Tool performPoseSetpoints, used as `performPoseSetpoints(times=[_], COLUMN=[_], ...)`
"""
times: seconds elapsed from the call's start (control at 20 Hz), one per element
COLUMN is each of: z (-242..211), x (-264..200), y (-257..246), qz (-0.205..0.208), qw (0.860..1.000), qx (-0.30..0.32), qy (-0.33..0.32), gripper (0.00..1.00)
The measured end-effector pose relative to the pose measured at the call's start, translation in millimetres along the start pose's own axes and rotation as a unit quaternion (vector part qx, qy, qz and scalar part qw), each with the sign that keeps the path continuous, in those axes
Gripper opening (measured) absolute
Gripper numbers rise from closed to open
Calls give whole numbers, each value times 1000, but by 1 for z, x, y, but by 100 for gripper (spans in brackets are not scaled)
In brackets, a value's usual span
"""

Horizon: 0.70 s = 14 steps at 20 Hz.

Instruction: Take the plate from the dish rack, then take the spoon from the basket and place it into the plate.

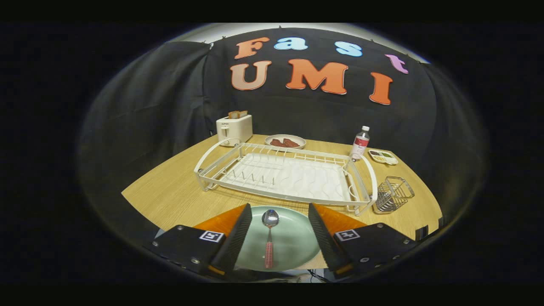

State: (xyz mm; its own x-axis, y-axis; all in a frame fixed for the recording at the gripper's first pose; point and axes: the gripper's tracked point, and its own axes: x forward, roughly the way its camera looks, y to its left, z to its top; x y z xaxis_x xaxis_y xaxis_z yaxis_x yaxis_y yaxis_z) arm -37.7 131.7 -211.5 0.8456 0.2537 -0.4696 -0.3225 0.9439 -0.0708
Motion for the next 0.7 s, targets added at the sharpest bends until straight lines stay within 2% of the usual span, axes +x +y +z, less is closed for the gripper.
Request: performPoseSetpoints(times=[0.15,0.7], z=[19,116], x=[0,-38], y=[-23,-109], qz=[-18,-84], qw=[1000,990], qx=[19,46], qy=[-14,-105], gripper=[97,98])
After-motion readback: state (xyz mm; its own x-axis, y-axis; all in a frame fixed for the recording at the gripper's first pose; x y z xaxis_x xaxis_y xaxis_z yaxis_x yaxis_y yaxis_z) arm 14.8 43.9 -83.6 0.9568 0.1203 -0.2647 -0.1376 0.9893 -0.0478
